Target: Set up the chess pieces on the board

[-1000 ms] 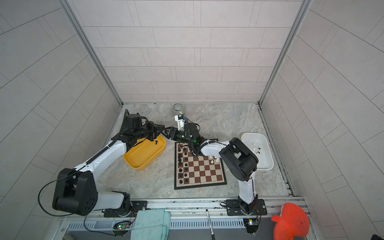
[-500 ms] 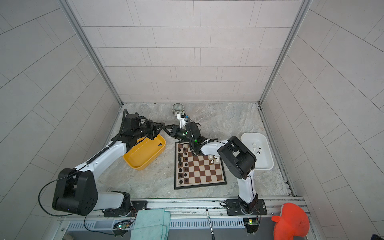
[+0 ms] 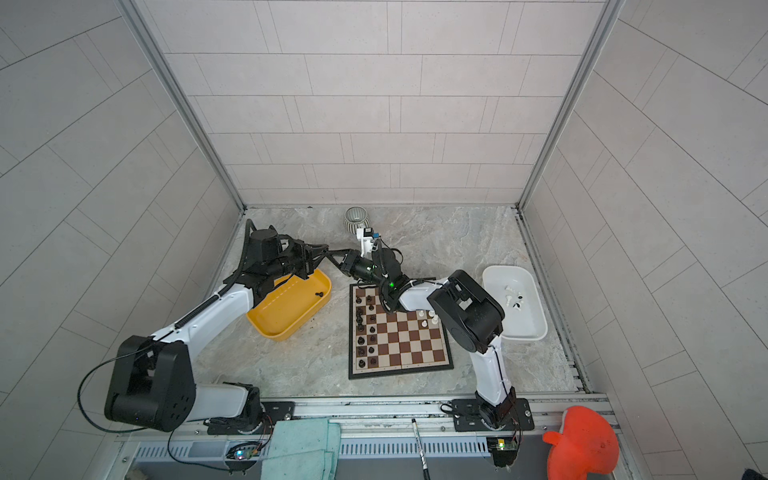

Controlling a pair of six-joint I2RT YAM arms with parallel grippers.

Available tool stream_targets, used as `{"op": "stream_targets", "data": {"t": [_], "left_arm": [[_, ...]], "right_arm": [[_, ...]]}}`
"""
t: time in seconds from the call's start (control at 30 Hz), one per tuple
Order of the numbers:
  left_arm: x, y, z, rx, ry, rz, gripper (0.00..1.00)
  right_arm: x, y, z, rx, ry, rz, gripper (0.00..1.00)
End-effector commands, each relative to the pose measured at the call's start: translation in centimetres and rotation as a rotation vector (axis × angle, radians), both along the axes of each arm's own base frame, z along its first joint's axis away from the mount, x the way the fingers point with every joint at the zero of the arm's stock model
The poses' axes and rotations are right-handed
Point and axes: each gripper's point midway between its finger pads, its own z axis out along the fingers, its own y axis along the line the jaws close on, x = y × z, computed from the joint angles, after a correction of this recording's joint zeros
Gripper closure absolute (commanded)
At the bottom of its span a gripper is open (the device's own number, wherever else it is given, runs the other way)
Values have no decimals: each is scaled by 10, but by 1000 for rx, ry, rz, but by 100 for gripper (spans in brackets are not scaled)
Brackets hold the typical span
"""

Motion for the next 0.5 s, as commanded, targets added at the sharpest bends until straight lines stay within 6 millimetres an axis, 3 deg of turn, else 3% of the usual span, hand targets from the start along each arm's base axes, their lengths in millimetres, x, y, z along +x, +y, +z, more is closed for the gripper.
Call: {"op": "stream_targets", "data": {"t": [0.0, 0.47], "left_arm": [[-5, -2, 4, -17, -12, -7, 91], [-2, 1, -1, -7, -33, 10, 91]], "right_arm": [[8, -5, 22, 126, 5, -23, 81], [7, -5, 32, 164, 9, 3, 94]]}}
